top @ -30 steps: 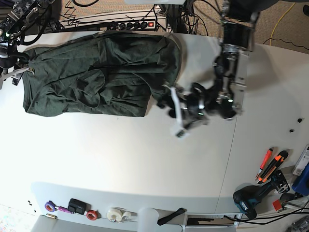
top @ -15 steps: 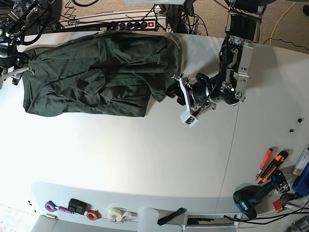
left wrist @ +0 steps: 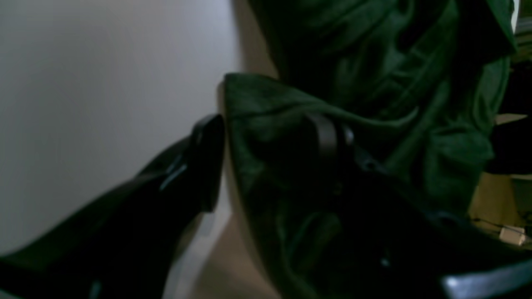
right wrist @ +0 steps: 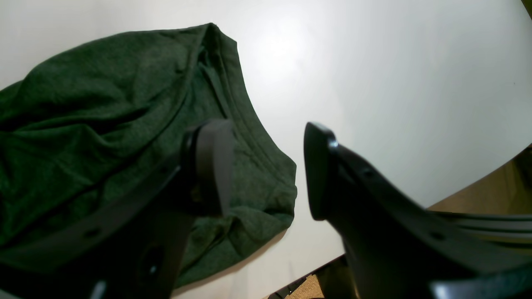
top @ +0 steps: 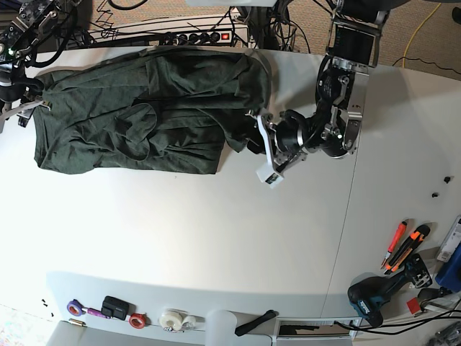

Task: Layout the t-shirt on the table in an organized manner, then fold the t-shirt properly
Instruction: 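Release the shirt end and move the left gripper away from the shirt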

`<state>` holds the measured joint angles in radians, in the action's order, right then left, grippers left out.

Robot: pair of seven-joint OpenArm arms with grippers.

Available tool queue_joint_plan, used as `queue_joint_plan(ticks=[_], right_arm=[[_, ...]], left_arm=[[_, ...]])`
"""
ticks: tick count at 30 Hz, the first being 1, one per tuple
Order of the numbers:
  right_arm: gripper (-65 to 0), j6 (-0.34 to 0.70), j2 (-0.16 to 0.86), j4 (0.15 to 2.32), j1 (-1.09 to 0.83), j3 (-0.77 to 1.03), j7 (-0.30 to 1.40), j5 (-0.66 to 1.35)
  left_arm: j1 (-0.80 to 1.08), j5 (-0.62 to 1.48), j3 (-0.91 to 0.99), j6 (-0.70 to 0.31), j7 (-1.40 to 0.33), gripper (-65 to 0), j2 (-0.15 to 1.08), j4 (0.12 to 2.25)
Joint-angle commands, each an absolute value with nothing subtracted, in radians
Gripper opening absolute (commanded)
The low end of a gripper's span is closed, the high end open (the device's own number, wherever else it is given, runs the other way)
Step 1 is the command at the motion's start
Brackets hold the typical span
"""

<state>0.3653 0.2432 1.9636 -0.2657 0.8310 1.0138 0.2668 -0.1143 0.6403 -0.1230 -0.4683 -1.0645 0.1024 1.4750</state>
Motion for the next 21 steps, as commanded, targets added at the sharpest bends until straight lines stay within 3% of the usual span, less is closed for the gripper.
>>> queue_joint_plan(ticks=[1, 4, 12, 17, 21], right_arm=[[-37.6, 0.363, 0.260, 1.980, -0.260, 0.838, 0.993, 0.273], [-37.6, 0.363, 0.260, 1.980, -0.260, 0.838, 0.993, 0.273], [-37.6, 0.363, 0.260, 1.980, -0.260, 0.838, 0.993, 0.273], [-37.6, 0.363, 0.260, 1.980, -0.260, 0.838, 0.993, 0.273], [-37.6, 0.363, 0.260, 1.980, -0.260, 0.838, 0.992, 0.273]], left_arm=[[-0.131, 0.635, -0.122, -0.471, -1.063, -37.1, 0.096, 1.487], [-0.131, 0.625, -0.122, -0.467, -1.053, -39.5, 0.097, 1.487], [-0.130, 0.628, -0.122, -0.468, -1.038, -64.7, 0.097, 1.487], [-0.131, 0.629, -0.122, -0.478, -1.010, -65.0, 0.098, 1.487], [-0.141, 0.805, -0.122, -0.598, -1.028, -65.0, 0.098, 1.499]])
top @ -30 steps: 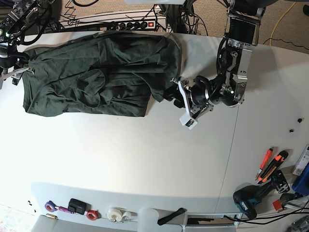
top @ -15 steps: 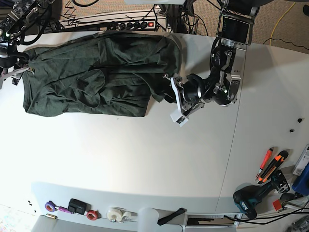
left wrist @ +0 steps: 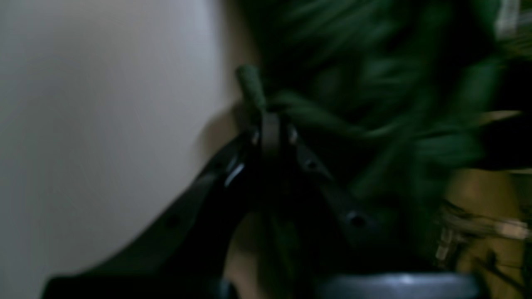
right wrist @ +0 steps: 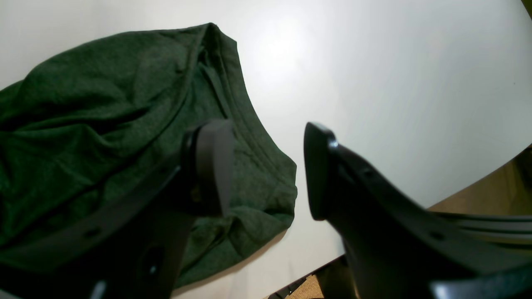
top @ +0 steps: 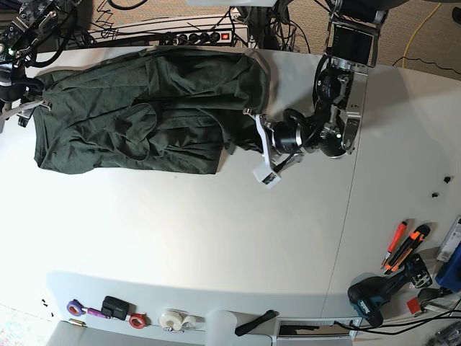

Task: Layout the t-shirt on the table in an organized manner, then fold the t-shirt properly
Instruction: 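Release the shirt end and move the left gripper away from the shirt, then move the left gripper back onto the folded shirt and grasp its edge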

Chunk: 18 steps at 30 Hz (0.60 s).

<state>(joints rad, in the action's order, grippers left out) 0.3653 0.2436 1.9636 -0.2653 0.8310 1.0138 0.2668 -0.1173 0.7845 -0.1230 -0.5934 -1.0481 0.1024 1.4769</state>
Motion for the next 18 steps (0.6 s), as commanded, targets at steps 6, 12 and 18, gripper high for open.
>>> queue_joint_plan(ticks=[6, 12, 18], right_arm=[[-37.6, 0.363, 0.260, 1.980, -0.260, 0.838, 0.994, 0.273], [-37.6, 0.363, 0.260, 1.980, -0.260, 0.838, 0.993, 0.273], [-37.6, 0.363, 0.260, 1.980, -0.260, 0.838, 0.993, 0.273]], left_arm=[[-0.142, 1.263, -0.122, -0.698, -1.197, -65.0, 0.096, 1.523], [-0.142, 1.314, -0.122, -0.698, -1.249, -65.0, 0.046, 1.523], [-0.146, 1.264, -0.223, -0.698, -1.224, -65.0, -0.036, 1.523]])
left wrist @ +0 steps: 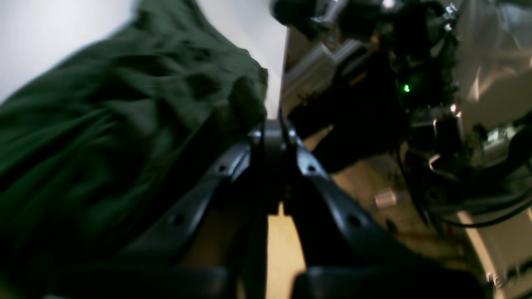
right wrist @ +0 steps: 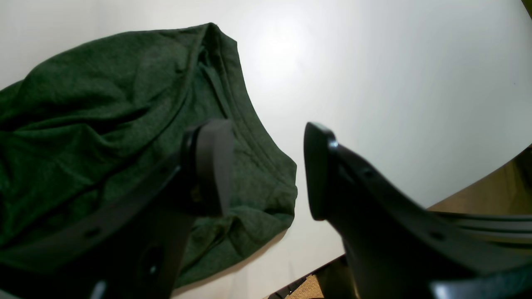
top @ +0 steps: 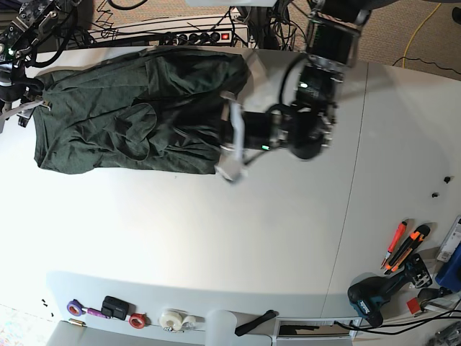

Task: Layout the t-shirt on the table in an organized manner, then fold the t-shirt properly
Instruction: 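Move the left gripper back onto the folded shirt and grasp its edge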

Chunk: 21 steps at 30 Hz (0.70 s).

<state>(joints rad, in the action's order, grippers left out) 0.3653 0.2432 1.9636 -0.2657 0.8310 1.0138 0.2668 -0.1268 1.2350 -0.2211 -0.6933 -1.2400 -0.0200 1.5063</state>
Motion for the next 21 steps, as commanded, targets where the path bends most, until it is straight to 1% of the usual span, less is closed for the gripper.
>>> queue_joint_plan(ticks=[1, 7, 12, 15, 17, 19, 20, 21], right_arm=[[-37.6, 0.363, 0.260, 1.980, -0.260, 0.838, 0.993, 0.273], [-37.5, 0.363, 0.260, 1.980, -0.260, 0.838, 0.995, 0.273], [-37.6, 0.363, 0.260, 1.980, -0.260, 0.838, 0.995, 0.273], [-37.6, 0.363, 0.260, 1.980, -0.260, 0.838, 0.994, 0.273], [-37.6, 0.363, 0.260, 1.980, -0.260, 0.838, 0.994, 0.273], [-37.6, 0.363, 0.260, 1.980, -0.260, 0.838, 0.995, 0.273], [-37.5, 0.363, 0.260, 1.980, -0.260, 0.838, 0.995, 0.273], [-37.6, 0.363, 0.260, 1.980, -0.260, 0.838, 0.994, 0.273]], left_arm=[[-0.150, 1.226, -0.259, -0.698, -1.200, -65.0, -0.046, 1.523], [-0.172, 0.946, -0.486, -0.698, -1.009, -65.0, -0.061, 1.523], [-0.171, 0.719, -0.628, -0.698, -0.864, -65.0, -0.064, 1.523], [-0.172, 0.613, -0.681, -0.698, -0.836, -65.0, -0.079, 1.523], [-0.172, 0.563, -0.706, -0.657, -0.829, -65.0, -0.089, 1.523], [-0.172, 0.533, -0.725, -0.637, -0.809, -65.0, -0.089, 1.523], [-0.172, 0.524, -0.731, -0.635, -0.810, -62.9, -0.089, 1.523], [-0.172, 0.522, -0.733, -0.633, -0.813, -51.6, -0.089, 1.523]])
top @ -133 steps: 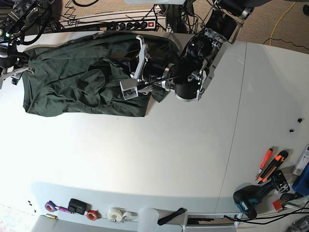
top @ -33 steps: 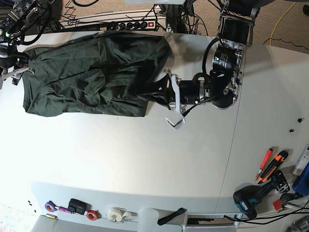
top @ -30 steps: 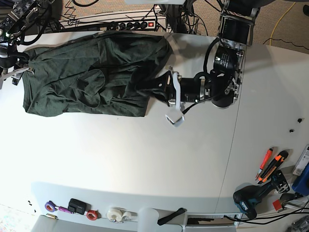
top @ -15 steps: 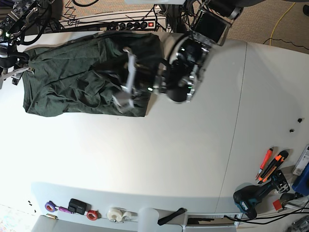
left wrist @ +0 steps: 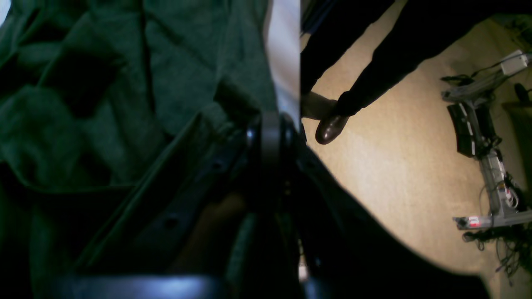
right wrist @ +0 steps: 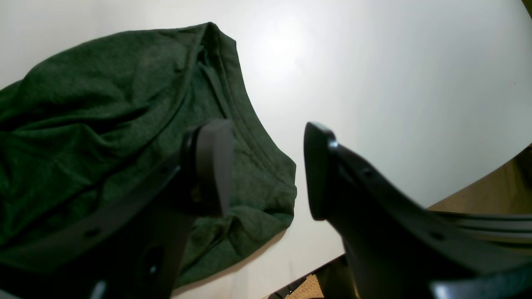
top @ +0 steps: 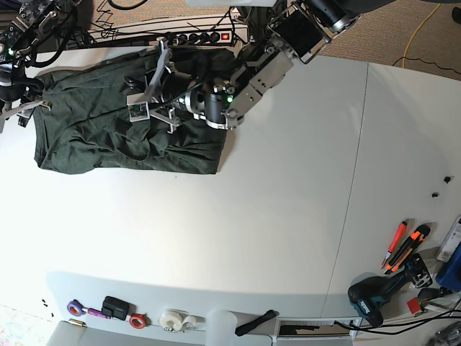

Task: Layout the t-shirt on the table in an organized manner, then fold the t-shirt properly
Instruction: 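Move the left gripper back onto the folded shirt and grasp its edge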

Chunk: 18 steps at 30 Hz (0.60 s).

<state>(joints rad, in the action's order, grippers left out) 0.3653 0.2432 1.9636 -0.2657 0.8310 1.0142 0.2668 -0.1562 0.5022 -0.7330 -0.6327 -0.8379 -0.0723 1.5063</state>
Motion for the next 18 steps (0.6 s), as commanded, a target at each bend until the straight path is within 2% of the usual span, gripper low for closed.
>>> queue_joint_plan(ticks=[1, 2, 3, 5, 10, 12, 13, 15, 17, 18], right_arm=[[-37.6, 0.363, 0.260, 1.980, -0.260, 0.838, 0.994, 0.273], [-37.6, 0.363, 0.260, 1.980, -0.260, 0.838, 0.994, 0.273], [-37.5, 0.363, 0.260, 1.980, -0.260, 0.838, 0.994, 0.273], [-37.6, 0.363, 0.260, 1.980, -0.260, 0.838, 0.994, 0.273], [-37.6, 0.363, 0.260, 1.980, -0.260, 0.838, 0.994, 0.274], [-37.6, 0.417, 0.261, 1.980, -0.260, 0.838, 0.995, 0.328], [-37.8, 0.476, 0.260, 1.980, -0.260, 0.838, 1.003, 0.406], [-43.2, 0.593, 0.260, 1.980, -0.260, 0.838, 1.057, 0.649], [-45.3, 0.697, 0.257, 1.980, -0.260, 0.831, 1.118, 0.908], [-45.3, 0.698, 0.257, 1.980, -0.260, 0.823, 1.147, 1.021]], left_arm=[[-0.172, 0.524, -0.732, -0.617, -0.815, -41.2, -0.089, 1.523], [-0.175, 0.524, -0.730, -0.588, -0.817, -35.7, -0.089, 1.523], [-0.183, 0.530, -0.730, -0.555, -0.833, -35.4, -0.089, 1.525], [-0.209, 0.561, -0.729, -0.531, -0.873, -36.7, -0.088, 1.541], [-0.249, 0.598, -0.648, -0.550, -0.942, -39.9, -0.088, 1.681], [-0.246, 0.599, -0.589, -0.550, -0.964, -41.9, -0.080, 1.730], [-0.244, 0.599, -0.561, -0.550, -0.969, -43.3, -0.074, 1.743], [-0.237, 0.599, -0.509, -0.549, -0.971, -45.3, -0.064, 1.750], [-0.229, 0.599, -0.465, -0.550, -0.972, -45.5, -0.047, 1.750], [-0.229, 0.599, -0.447, -0.550, -0.973, -45.6, -0.033, 1.750]])
